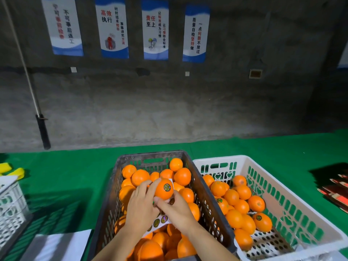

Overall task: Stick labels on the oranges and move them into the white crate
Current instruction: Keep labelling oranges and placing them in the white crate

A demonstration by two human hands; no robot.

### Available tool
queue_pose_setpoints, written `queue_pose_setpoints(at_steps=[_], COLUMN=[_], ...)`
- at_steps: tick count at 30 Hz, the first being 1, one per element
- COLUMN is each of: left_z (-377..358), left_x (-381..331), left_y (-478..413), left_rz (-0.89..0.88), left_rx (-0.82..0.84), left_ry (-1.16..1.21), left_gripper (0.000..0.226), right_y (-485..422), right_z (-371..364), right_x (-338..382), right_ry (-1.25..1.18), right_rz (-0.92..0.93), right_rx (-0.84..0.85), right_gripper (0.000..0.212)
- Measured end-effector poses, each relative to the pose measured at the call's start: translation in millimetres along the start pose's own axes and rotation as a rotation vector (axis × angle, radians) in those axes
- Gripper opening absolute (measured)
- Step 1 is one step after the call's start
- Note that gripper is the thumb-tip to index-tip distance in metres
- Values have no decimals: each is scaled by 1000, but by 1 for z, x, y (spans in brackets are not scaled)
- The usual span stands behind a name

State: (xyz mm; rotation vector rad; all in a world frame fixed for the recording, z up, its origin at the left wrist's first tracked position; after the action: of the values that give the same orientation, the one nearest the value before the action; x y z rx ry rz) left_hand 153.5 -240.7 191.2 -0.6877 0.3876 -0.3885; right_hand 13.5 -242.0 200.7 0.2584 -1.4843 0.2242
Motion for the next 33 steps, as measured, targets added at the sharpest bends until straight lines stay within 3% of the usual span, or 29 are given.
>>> queue_pose_setpoints(at_steps=[4,8,13,18,21,24,29,33], left_z=[-1,-5,1,-3,-8,-6,-9,-10], left_x=[-7,-14,-15,-22,-24,-26,-26,-24], left_y=[-1,2,-1,1,3,0,-7,-7], left_rz=[48,35,-45,-45,-115,-251,-392,-358], left_rx=[80,155,251,386,459,384,218,224], left_ry=[49,267,173,206,160,-16,-133,-180], left_gripper=[81,94,91,98,96,69,52,61], right_y=[1,1,0,-2,-3,-8,-11,-12], right_z=[5,13,10,20,28,33,36,39], right_x=[1,2,0,-1,0,-1,-5,-11], right_ry=[-40,-119,-99,-65,-182,-452,-776,-894], right_rz=[-3,-8,-68,-125,-203,-300,-302,-348], right_rx=[-95,-157,-108,-455,-634,-617,-544,-566], right_gripper=[22,19,22,33,47,57,75,80])
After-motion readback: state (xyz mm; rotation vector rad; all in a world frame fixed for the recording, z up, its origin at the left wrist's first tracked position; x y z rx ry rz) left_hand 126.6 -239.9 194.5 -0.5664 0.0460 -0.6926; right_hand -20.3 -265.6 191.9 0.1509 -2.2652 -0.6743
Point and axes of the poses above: each hand's wrist, its own y-axis away from the middle knuckle, its own z-axis out of the back of the hand, x = y × z, the point moved 2 cm from there along -y, towards the middle knuckle, and after that the axes turned 10 degrees about -z, right-handed, at the moved point
